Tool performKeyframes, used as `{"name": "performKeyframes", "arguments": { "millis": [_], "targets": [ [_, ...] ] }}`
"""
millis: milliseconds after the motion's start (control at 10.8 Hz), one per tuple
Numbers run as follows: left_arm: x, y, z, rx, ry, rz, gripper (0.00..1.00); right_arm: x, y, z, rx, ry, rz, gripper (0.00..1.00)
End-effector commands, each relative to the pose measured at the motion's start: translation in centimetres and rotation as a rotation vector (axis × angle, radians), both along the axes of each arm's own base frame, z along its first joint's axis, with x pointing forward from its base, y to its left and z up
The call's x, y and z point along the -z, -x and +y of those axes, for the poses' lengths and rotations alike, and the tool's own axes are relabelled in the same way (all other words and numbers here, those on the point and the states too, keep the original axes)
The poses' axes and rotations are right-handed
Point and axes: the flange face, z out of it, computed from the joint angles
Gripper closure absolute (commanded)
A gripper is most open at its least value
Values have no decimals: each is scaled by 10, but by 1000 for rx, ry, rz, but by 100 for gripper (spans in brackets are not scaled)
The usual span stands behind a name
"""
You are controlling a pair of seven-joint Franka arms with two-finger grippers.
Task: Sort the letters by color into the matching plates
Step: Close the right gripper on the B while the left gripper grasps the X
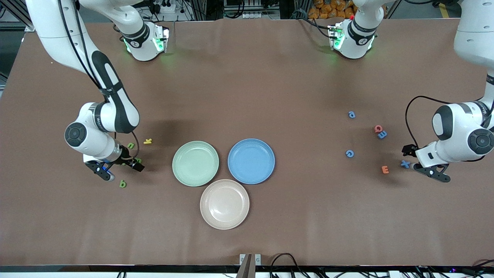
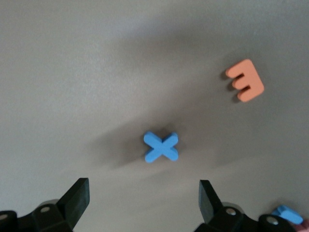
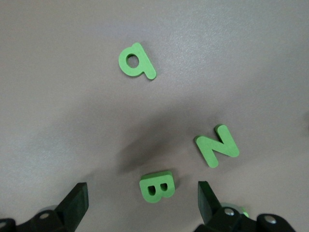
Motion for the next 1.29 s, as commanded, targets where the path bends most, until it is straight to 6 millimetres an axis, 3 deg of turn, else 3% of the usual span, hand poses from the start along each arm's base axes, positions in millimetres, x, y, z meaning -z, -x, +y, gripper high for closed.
{"name": "performKeyframes", "arguments": {
  "millis": [0, 277, 738, 923, 1015, 1108, 1200],
  "targets": [
    [14, -13, -5, -30, 65, -12, 0, 11, 2, -1, -11, 4, -14, 0],
    [22, -15, -6, -48, 69, -36, 0, 17, 2, -2, -10, 7, -17, 14],
    [31, -14, -5, -44, 74, -33, 0, 22, 8, 0, -15, 5, -6, 66],
    [31, -14, -5, -35, 71, -34, 0, 22, 8, -1, -13, 5, -3, 80],
    [31, -14, -5, -30, 69, -33, 9, 22, 8, -1, -13, 5, -3, 86],
    [31, -14, -5, -25, 68, -34, 28, 22, 8, -1, -13, 5, -3, 90],
    [31, -15, -5, -22, 67, -39, 56, 22, 8, -1, -13, 4, -3, 93]
  ]
}}
